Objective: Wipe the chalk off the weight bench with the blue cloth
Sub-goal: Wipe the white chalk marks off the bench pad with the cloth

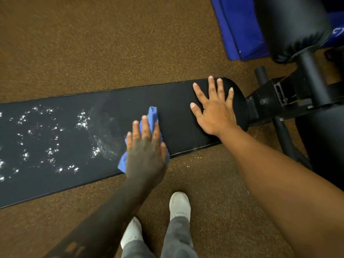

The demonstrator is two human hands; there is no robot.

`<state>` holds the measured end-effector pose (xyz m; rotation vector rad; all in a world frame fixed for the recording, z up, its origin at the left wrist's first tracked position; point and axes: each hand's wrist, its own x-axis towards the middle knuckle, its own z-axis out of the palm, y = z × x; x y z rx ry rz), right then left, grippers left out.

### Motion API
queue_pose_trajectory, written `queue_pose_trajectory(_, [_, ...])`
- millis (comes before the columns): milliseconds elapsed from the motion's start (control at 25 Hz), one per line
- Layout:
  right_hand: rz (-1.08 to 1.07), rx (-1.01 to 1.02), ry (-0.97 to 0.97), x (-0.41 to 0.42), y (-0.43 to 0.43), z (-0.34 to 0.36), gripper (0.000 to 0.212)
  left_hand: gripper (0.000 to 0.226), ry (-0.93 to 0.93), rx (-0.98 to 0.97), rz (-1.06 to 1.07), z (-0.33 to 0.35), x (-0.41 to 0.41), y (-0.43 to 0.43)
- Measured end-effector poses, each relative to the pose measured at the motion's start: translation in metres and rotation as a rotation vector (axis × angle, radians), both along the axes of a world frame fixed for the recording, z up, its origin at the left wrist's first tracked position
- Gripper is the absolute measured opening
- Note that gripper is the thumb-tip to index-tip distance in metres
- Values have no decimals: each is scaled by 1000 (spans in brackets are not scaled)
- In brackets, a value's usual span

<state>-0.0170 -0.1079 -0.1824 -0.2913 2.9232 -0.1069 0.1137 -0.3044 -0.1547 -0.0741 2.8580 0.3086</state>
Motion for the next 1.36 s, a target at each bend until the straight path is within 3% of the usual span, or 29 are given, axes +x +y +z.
queue_pose_trajectory(160, [-2, 15, 8, 0, 0, -1, 65, 60, 46, -19, -106, -10, -24, 30])
queue_pose_trajectory(360, [-6, -19, 19, -1, 4, 1, 56, 61, 80, -7, 48, -10, -48, -9])
queue_pose_trajectory(520, [-24, -26, 23, -3, 2, -1, 55, 65, 28, -59, -298, -7, 9, 3])
queue_pose_trajectory(680, [-34, -60, 43, -3, 3, -3, 54, 58, -48, -10, -735, 2, -14, 55])
queue_pose_trajectory(800, [-43, -139, 49, -4, 6, -3, 54, 58, -48, -135, -869, 1, -17, 72])
queue_pose_trajectory(880, [-43, -140, 48, -4, 7, -2, 54, 61, -54, -173, -801, -2, -9, 47])
queue_pose_trajectory(1000, [-54, -117, 32, -3, 4, 0, 54, 61, -10, -94, -451, -1, -8, -4])
queue_pose_trajectory(1120, [-64, -89, 34, -2, 2, 1, 54, 59, 28, -34, -147, -3, -14, 2])
queue_pose_trajectory(1360, [-68, -93, 40, -3, 4, -3, 53, 54, 107, -91, -338, -15, -51, 51])
